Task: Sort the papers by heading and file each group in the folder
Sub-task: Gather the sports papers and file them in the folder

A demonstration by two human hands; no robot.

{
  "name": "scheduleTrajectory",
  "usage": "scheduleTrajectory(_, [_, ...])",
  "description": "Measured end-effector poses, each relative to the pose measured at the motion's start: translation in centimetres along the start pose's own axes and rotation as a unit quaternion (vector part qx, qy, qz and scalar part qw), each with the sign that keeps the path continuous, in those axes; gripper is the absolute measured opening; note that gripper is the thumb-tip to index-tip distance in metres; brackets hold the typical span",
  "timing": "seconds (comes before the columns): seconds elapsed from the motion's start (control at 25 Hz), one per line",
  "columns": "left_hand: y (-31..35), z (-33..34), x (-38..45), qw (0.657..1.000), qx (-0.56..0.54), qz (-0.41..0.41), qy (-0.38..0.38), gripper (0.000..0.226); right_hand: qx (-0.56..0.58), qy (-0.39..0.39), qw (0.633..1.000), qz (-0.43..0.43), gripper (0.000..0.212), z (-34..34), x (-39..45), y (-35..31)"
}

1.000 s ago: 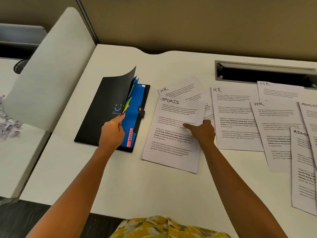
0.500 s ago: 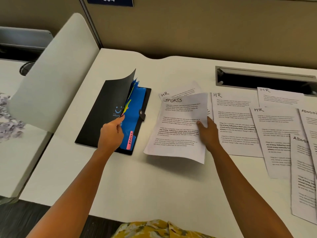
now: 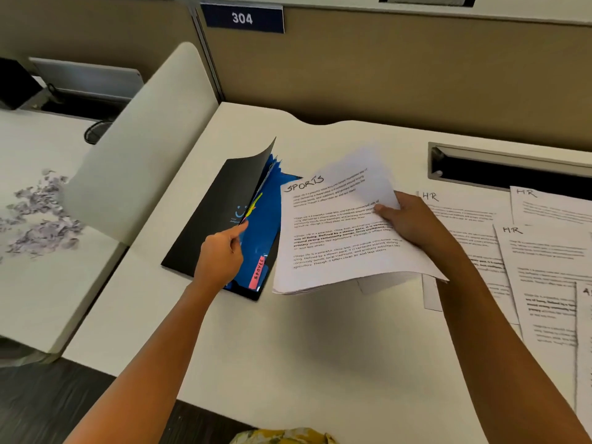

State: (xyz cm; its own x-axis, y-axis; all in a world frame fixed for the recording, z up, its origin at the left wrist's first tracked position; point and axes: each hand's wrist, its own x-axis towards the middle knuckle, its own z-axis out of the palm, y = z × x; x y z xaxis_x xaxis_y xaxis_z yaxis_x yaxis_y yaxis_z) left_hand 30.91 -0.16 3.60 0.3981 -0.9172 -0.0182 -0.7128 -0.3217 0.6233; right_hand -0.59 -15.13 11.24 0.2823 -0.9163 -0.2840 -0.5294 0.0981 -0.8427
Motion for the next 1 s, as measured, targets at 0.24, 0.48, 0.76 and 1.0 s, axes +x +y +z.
scheduleTrajectory(0.24, [0.3, -1.1, -0.7, 1.0, 0.008, 0.022, 0.001, 0.037, -0.07, -0.018, 0.997, 0.01, 0.034, 3.3, 1.3, -1.4])
scheduleTrajectory(0.48, [0.3, -1.9, -0.7, 0.999, 0.023, 0.029, -0.013, 0.037, -0.087, 0.062, 0.994, -0.017, 0.031, 6.8, 2.4, -1.8])
scheduleTrajectory(0.76, [1.1, -2.1, -1.1, 0.999, 0.022, -0.007, -0.033, 0.04, -0.057, 0.168, 0.983, -0.039, 0.024, 12.5, 1.7, -1.2])
scheduleTrajectory(1.0, [2.5, -1.8, -1.2, 0.999, 0.032, 0.003, -0.034, 0.041, -0.017, 0.183, 0.982, -0.047, 0.028, 16.2, 0.8, -1.4])
